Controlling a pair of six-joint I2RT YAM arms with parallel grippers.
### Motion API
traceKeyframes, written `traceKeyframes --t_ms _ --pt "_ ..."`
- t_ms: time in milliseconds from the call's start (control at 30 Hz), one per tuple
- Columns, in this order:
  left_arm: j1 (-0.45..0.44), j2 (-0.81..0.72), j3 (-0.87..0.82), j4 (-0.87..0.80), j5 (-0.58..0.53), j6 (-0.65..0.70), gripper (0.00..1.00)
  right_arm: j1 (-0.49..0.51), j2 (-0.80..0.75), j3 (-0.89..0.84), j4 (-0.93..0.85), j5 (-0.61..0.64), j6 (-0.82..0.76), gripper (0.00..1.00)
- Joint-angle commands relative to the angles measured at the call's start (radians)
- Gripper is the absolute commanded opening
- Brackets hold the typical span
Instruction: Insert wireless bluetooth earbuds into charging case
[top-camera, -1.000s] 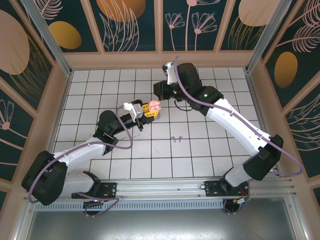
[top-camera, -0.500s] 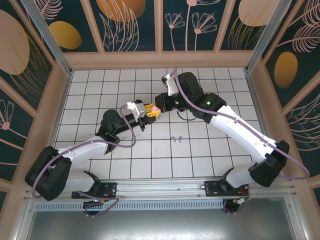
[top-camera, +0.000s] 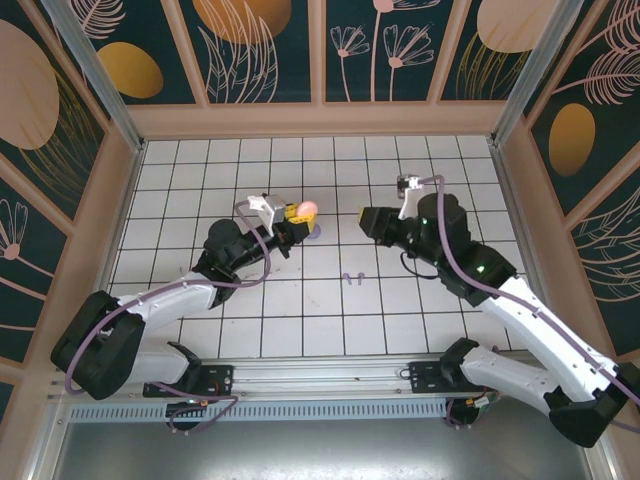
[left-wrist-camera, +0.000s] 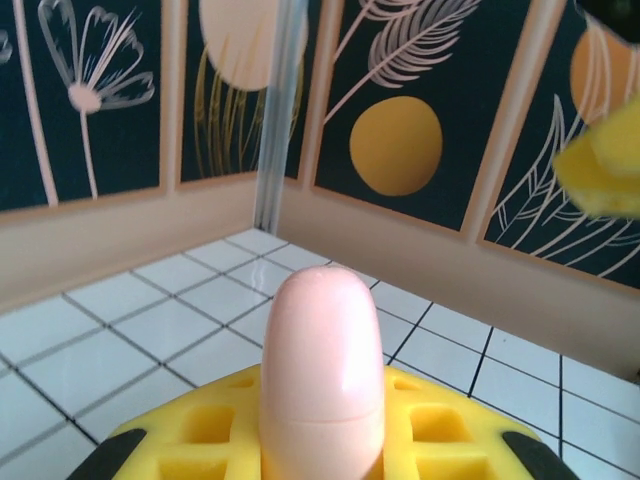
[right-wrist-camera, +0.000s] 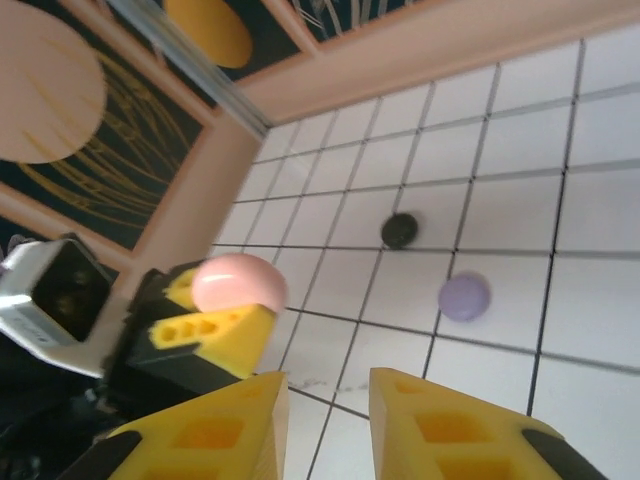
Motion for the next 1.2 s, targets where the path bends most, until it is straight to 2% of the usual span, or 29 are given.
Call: traceKeyframes --t_ms 0,167,300,400,467,700,1000,1167 --pt "0.002 0.012 -0.055 -0.026 -0.084 -0.152 0.00 0.001 -0.008 -0.115 0.064 0.053 0.073 0.29" --pt "0.016 0.026 -0.072 -0.127 -0.172 -0.245 0.00 0.001 -0.045 -0.228 0.100 0.074 0.102 0.34" --pt "0.106 0.128 -0.034 -0.175 -0.070 -0.377 0.00 0.001 -0.036 -0.248 0.116 0.078 0.102 0.39" --pt "0.197 0.240 -0.020 -0.119 0.068 -0.510 0.00 0.002 -0.014 -0.238 0.130 0.074 0.097 0.42" --pt "0.226 0.299 -0.010 -0.091 0.115 -0.553 0.00 0.002 0.006 -0.226 0.130 0.074 0.089 0.43" --pt "0.263 0.422 0.062 -0.189 0.135 -0.562 0.00 0.002 0.052 -0.192 0.127 0.073 0.069 0.45" --pt "0.310 0.515 0.152 -0.279 0.152 -0.557 0.09 0.014 0.081 -0.169 0.132 0.074 0.070 0.45" --pt "0.320 0.553 0.192 -0.337 0.133 -0.561 0.16 0.029 0.093 -0.152 0.124 0.087 0.069 0.46"
